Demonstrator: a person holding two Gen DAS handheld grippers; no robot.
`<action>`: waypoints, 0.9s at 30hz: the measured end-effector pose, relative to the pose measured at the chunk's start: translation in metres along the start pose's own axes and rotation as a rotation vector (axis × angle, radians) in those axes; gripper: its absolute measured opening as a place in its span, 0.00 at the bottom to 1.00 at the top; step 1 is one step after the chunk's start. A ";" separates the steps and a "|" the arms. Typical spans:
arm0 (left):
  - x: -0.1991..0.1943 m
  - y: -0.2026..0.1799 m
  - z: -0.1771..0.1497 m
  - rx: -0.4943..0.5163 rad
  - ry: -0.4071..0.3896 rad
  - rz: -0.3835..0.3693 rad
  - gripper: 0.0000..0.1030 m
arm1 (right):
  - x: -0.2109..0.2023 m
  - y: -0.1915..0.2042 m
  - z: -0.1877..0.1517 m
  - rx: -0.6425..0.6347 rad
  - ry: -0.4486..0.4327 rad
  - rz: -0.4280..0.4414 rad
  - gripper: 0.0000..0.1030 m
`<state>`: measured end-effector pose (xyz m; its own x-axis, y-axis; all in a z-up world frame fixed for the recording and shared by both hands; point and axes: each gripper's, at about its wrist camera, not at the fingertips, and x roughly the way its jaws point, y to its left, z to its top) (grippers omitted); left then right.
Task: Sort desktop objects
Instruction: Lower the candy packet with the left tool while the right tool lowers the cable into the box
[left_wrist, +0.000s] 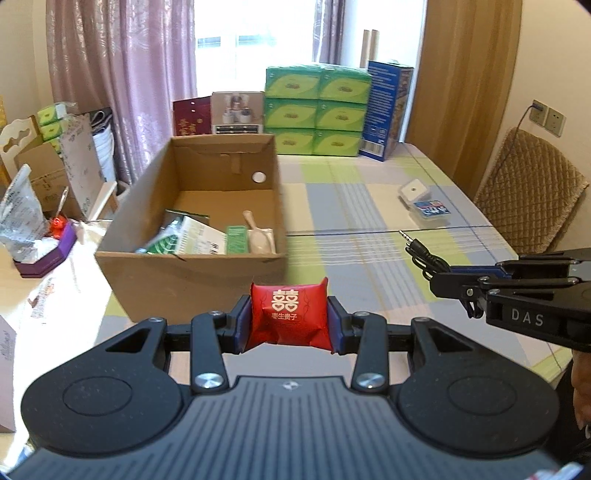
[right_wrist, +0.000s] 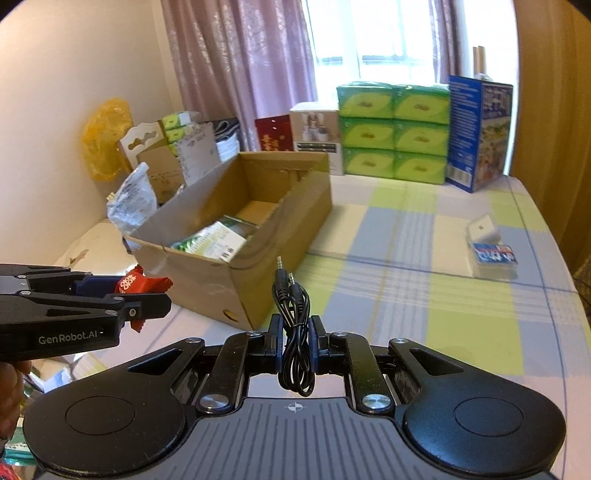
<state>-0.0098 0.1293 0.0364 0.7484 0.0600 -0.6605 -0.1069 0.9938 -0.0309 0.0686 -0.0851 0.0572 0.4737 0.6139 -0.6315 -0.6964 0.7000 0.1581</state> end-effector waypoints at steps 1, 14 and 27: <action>0.000 0.003 0.001 0.001 0.000 0.006 0.35 | 0.003 0.002 0.003 -0.002 -0.002 0.006 0.10; 0.009 0.031 0.013 -0.005 0.011 0.035 0.35 | 0.029 0.022 0.021 -0.034 0.001 0.048 0.10; 0.020 0.056 0.024 0.007 0.014 0.047 0.35 | 0.051 0.035 0.036 -0.047 0.011 0.060 0.10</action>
<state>0.0148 0.1884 0.0401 0.7334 0.1049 -0.6717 -0.1371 0.9905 0.0050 0.0880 -0.0161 0.0578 0.4249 0.6497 -0.6304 -0.7478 0.6443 0.1600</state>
